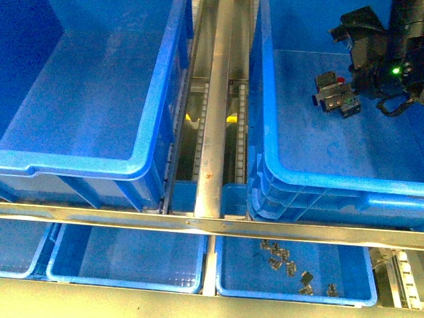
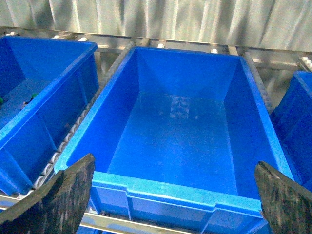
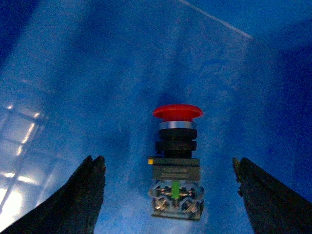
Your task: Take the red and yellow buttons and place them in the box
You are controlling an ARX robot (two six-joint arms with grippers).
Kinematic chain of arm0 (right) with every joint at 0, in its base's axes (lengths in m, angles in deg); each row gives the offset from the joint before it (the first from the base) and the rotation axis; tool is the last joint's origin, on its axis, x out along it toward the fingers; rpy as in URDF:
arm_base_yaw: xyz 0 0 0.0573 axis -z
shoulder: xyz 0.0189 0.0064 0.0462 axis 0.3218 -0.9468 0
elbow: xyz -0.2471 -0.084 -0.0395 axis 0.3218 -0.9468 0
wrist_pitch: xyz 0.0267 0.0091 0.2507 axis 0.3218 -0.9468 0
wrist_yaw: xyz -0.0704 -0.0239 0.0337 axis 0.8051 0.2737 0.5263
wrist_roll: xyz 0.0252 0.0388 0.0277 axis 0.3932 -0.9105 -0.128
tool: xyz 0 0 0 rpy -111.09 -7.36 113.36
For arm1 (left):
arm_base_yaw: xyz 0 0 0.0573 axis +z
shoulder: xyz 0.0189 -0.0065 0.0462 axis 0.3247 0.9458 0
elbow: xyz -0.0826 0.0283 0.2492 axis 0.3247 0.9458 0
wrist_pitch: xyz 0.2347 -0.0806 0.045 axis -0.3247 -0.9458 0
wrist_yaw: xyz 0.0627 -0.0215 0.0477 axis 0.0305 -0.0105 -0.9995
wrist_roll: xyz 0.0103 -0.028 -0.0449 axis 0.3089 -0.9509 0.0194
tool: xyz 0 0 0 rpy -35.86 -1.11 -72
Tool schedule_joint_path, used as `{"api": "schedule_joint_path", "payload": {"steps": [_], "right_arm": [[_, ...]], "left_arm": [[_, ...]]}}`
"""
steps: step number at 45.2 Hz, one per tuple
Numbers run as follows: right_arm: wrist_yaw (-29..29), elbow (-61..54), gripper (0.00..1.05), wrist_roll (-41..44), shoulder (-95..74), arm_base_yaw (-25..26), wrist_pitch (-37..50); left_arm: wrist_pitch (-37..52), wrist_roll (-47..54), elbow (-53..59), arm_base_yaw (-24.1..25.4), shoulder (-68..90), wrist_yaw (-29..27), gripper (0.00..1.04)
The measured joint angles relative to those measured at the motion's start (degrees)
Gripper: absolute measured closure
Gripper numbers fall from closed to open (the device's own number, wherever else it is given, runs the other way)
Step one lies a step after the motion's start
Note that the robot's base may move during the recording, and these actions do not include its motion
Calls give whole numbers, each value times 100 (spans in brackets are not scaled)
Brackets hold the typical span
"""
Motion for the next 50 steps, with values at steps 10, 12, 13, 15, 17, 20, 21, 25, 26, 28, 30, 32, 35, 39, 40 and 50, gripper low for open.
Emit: {"api": "schedule_joint_path", "payload": {"steps": [10,12,13,15,17,20,21,25,26,28,30,32,35,39,40,50], "right_arm": [[-778,-1532,6,-61,1440,61,474],[-922,-1974,6,-203,1882,72,479],[-1038,-2315,6,-284,2216,79,490],[-1185,-2933,6,-407,2815,96,562],[-1222,-3289,6,-522,3195,101,514],[-1252,-4260,6,-1093,4433,138,114],[-1209,-4441,6,-1268,4708,146,-2],[-767,-5134,6,-2463,6076,122,-831],[-761,-5171,6,-2562,6168,122,-872],[-739,-5259,6,-3001,6481,116,-953],[-621,-5311,7,-3187,6485,94,-739],[-363,-5705,16,-2881,6170,72,688],[-330,-6380,29,-2363,5936,96,2535],[-369,-6642,43,-2065,6253,142,3296],[-380,-6662,49,-2002,6441,164,3305],[-789,-7066,93,-1838,7600,599,2533]], "left_arm": [[0,0,0,0,0,0,8],[2,0,0,0,0,0,8],[0,0,0,0,0,0,8],[0,0,0,0,0,0,8],[0,0,0,0,0,0,8],[0,0,0,0,0,0,8],[0,0,0,0,0,0,8],[0,0,0,0,0,0,8],[0,0,0,0,0,0,8],[0,0,0,0,0,0,8],[0,0,0,0,0,0,8],[0,0,0,0,0,-2,8],[0,-2,0,0,0,-9,8],[2,0,0,0,0,-2,8],[0,0,0,0,0,-7,8],[0,0,0,0,0,0,8]]}}
